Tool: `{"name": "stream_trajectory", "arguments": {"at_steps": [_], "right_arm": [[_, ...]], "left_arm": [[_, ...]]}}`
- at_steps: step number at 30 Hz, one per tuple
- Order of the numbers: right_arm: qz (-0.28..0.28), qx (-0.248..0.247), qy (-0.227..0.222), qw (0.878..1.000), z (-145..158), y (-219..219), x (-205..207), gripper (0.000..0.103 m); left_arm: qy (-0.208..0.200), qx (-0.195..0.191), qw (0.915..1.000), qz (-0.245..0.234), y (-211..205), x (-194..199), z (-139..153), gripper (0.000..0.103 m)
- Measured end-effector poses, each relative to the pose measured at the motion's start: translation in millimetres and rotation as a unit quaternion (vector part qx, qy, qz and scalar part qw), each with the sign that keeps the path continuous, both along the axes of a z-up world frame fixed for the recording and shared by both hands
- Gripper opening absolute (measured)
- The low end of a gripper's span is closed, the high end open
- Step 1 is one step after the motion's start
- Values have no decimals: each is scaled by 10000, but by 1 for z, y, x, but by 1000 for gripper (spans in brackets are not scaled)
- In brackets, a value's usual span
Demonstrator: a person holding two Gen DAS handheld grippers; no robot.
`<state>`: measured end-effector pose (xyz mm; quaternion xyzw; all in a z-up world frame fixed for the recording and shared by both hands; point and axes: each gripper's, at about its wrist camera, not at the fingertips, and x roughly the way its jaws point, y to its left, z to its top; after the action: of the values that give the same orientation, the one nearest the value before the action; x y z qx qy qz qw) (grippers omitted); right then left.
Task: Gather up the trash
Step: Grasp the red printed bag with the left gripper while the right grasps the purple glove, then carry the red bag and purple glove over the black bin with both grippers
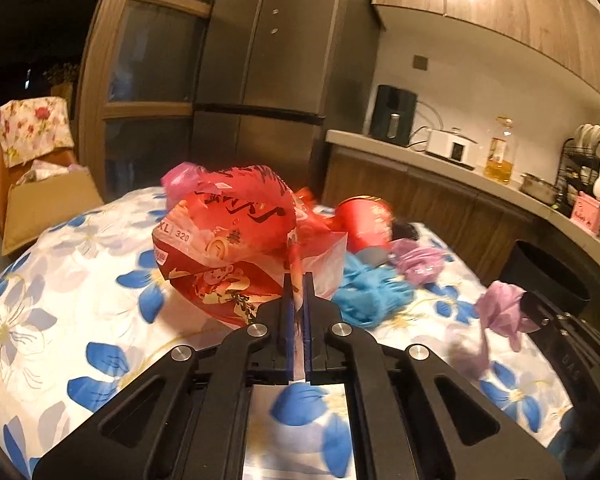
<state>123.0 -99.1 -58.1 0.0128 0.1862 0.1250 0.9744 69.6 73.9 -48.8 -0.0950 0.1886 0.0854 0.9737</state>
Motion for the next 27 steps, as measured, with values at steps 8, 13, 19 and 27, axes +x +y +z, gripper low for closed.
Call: {"name": "stream_trajectory", "arguments": {"at_steps": [8, 13, 19, 27], "right_arm": [[-227, 75, -181, 9995, 16, -27, -7, 1], [-431, 138, -271, 9986, 24, -50, -6, 1], [-684, 134, -395, 9968, 36, -78, -2, 1], [-1085, 150, -491, 9928, 47, -115, 9, 1]], "left_arm": [[-61, 116, 9984, -559, -43, 12, 15, 3], [-58, 126, 9955, -935, -71, 28, 21, 3], [-146, 255, 9910, -1308, -106, 44, 31, 3], [-188, 342, 9827, -1809, -152, 67, 41, 3]]}}
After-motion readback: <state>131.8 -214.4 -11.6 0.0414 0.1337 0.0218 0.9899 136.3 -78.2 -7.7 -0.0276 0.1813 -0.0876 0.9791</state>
